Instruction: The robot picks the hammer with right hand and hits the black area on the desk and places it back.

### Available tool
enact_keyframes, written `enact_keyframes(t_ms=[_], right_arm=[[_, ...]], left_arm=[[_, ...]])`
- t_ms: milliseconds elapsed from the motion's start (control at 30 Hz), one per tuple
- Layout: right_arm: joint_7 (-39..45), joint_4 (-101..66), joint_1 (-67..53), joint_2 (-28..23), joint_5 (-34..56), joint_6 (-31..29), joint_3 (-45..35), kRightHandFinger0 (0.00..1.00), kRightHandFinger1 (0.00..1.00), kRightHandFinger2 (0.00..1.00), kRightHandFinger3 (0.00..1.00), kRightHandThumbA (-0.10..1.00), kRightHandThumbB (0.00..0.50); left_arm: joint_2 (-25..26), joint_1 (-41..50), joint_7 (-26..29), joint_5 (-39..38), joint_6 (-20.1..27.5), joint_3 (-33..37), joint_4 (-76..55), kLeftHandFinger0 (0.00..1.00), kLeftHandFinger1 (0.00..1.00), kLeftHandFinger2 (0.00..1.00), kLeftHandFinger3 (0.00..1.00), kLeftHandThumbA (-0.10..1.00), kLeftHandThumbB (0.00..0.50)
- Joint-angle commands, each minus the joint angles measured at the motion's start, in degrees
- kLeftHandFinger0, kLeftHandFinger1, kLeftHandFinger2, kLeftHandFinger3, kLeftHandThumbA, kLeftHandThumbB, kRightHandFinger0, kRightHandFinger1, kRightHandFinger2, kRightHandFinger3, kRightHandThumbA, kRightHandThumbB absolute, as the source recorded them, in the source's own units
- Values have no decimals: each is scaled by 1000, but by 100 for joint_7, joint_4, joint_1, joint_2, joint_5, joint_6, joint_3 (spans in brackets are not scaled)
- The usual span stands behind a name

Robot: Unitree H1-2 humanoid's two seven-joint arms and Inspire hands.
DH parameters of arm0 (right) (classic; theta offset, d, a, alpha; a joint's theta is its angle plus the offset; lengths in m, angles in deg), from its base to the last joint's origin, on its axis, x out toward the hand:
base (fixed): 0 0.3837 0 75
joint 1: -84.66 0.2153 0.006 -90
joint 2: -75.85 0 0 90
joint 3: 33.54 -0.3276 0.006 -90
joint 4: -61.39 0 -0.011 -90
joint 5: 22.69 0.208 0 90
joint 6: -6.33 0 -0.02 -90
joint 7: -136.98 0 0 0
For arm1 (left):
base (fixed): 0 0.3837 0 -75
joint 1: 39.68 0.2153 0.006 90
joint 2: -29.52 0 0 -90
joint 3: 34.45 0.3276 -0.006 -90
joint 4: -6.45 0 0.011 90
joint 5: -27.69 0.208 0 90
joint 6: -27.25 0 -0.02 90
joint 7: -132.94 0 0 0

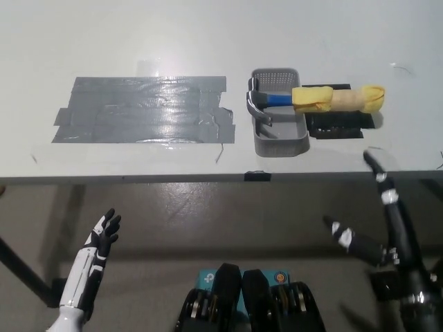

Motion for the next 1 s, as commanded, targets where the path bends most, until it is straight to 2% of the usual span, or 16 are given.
enact_keyframes(t_ms=[0,133,333,500,700,867,967], right_arm=[[-722,-260,1205,-492,-2399,560,-17,1000,1000,1000,1000,827,284],[-783,316,1768,-645,-2624,759,167,1000,1000,1000,1000,811,306],[-651,1168,2454,-785,-2864,1086,537,1000,1000,1000,1000,854,315],[-654,1807,2864,-809,-2932,1295,777,1000,1000,1000,1000,872,345],[-748,2301,3152,-800,-2897,1384,960,1000,1000,1000,1000,845,338],[-731,2586,3292,-783,-2968,1523,1136,1000,1000,1000,1000,892,341],[-849,2720,3324,-748,-2946,1490,1169,1000,1000,1000,1000,878,336]], left_arm=[[16,-154,-5,80,342,38,-80,1000,1000,1000,1000,1000,99],[18,-180,-13,90,344,49,-64,1000,1000,1000,1000,1000,113],[25,-211,-39,42,309,37,-81,1000,1000,1000,1000,1000,129],[31,-189,-50,35,254,32,-150,1000,1000,1000,1000,1000,110],[46,-218,-42,78,301,36,-107,1000,1000,1000,1000,1000,112],[51,-206,-97,-9,234,33,-140,1000,1000,1000,1000,1000,124],[48,-212,-107,-52,253,25,-117,1000,1000,1000,1000,1000,122]])
